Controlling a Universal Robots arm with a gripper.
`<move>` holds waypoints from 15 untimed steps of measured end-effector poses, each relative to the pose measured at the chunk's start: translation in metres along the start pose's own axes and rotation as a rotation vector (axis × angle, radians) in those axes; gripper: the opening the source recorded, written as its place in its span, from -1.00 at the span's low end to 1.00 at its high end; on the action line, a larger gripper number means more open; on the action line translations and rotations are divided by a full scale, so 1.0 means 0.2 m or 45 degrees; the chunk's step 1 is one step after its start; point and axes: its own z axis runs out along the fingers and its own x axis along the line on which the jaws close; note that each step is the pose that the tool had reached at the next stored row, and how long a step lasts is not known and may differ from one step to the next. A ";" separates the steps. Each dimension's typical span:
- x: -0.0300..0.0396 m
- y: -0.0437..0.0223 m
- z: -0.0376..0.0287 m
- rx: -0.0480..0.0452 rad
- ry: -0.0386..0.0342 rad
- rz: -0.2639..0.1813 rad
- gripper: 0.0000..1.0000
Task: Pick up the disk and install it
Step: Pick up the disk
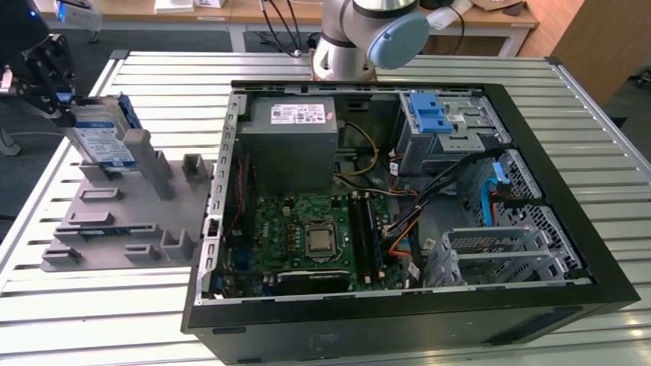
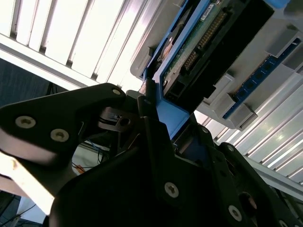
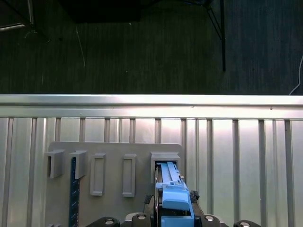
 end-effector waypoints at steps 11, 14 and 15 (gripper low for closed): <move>0.000 0.000 -0.013 0.000 0.0000 0.000 -0.27; 0.000 0.001 -0.018 0.000 0.0001 0.000 -0.27; 0.000 0.000 -0.020 0.000 0.0001 0.000 -0.27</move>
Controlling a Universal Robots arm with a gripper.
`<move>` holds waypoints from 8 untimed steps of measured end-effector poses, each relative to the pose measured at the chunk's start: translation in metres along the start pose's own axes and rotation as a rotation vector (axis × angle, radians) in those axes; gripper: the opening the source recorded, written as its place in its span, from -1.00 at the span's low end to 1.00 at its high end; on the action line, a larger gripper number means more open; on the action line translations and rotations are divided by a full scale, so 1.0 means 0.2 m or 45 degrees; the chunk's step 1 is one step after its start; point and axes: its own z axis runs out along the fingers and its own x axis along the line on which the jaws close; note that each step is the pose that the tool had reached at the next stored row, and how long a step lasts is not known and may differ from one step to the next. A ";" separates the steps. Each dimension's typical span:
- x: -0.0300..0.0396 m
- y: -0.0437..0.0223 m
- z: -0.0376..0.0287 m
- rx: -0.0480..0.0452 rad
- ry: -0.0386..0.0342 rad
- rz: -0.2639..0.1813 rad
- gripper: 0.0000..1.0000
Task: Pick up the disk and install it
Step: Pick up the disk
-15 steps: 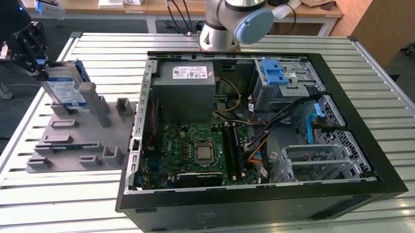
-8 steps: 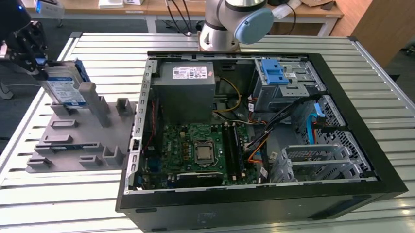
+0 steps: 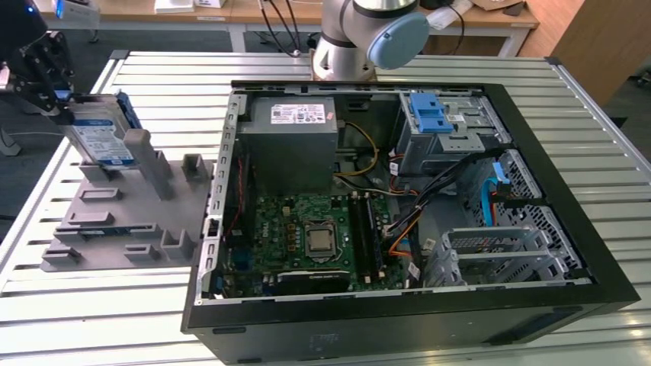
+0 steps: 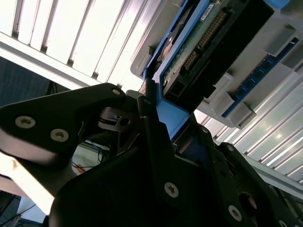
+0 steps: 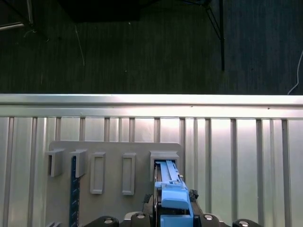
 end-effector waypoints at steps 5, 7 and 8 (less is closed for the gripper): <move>0.000 0.000 -0.012 0.000 -0.0001 0.000 -0.27; 0.000 0.000 -0.016 0.000 -0.0001 0.000 -0.27; 0.000 0.000 -0.018 0.000 -0.0001 0.000 -0.27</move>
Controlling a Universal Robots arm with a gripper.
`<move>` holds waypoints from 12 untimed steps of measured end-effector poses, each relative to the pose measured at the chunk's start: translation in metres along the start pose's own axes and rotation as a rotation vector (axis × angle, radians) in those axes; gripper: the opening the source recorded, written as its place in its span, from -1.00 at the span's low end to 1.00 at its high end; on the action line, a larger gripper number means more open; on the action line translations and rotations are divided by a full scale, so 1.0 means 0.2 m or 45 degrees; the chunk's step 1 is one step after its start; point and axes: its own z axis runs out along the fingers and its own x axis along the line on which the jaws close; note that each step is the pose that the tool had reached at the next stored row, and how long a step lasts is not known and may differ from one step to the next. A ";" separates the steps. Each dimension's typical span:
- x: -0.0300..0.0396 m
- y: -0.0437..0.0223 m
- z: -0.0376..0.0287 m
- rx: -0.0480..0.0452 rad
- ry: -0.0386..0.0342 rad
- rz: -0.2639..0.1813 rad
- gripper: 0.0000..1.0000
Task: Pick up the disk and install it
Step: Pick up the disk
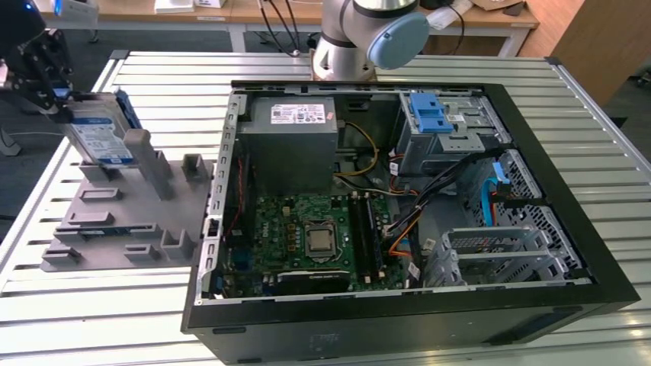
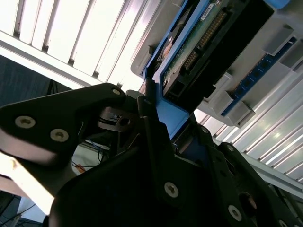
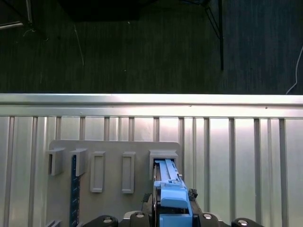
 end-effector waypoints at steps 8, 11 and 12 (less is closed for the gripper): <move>0.000 0.001 -0.027 0.000 0.0000 0.000 -0.27; 0.000 0.001 -0.038 0.000 0.0000 0.000 -0.27; 0.000 0.001 -0.041 0.000 0.0000 0.000 -0.27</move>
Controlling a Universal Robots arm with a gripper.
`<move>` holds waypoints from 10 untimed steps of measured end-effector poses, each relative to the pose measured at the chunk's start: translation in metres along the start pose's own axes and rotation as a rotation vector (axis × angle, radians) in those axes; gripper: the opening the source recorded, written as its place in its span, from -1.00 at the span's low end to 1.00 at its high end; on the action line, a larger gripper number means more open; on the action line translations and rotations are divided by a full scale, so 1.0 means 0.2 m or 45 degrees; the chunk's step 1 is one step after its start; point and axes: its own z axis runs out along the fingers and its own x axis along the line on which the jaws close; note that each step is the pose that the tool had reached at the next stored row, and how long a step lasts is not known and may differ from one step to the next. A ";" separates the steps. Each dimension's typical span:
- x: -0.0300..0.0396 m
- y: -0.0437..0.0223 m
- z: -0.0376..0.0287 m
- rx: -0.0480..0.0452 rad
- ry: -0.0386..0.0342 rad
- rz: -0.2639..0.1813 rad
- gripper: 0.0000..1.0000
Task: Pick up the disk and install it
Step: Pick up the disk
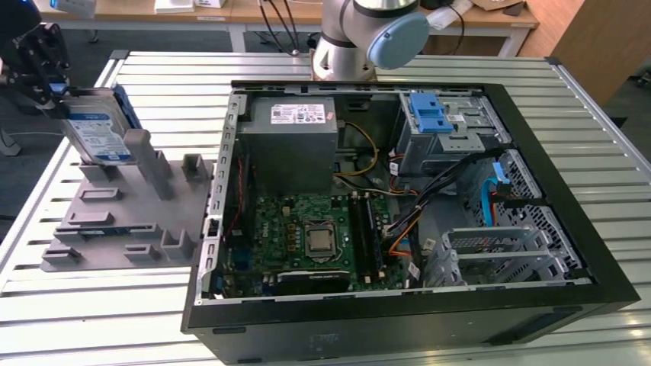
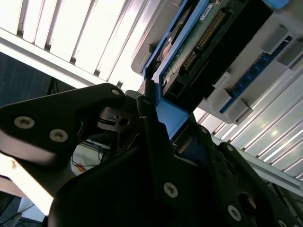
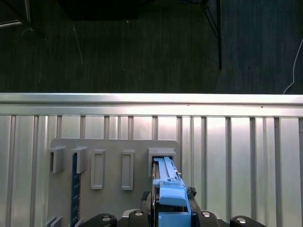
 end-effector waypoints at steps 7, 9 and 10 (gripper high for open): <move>0.000 0.000 -0.024 0.000 0.0000 0.000 -0.27; 0.000 0.001 -0.030 0.000 0.0000 0.000 -0.27; 0.000 0.001 -0.032 0.000 0.0000 0.000 -0.27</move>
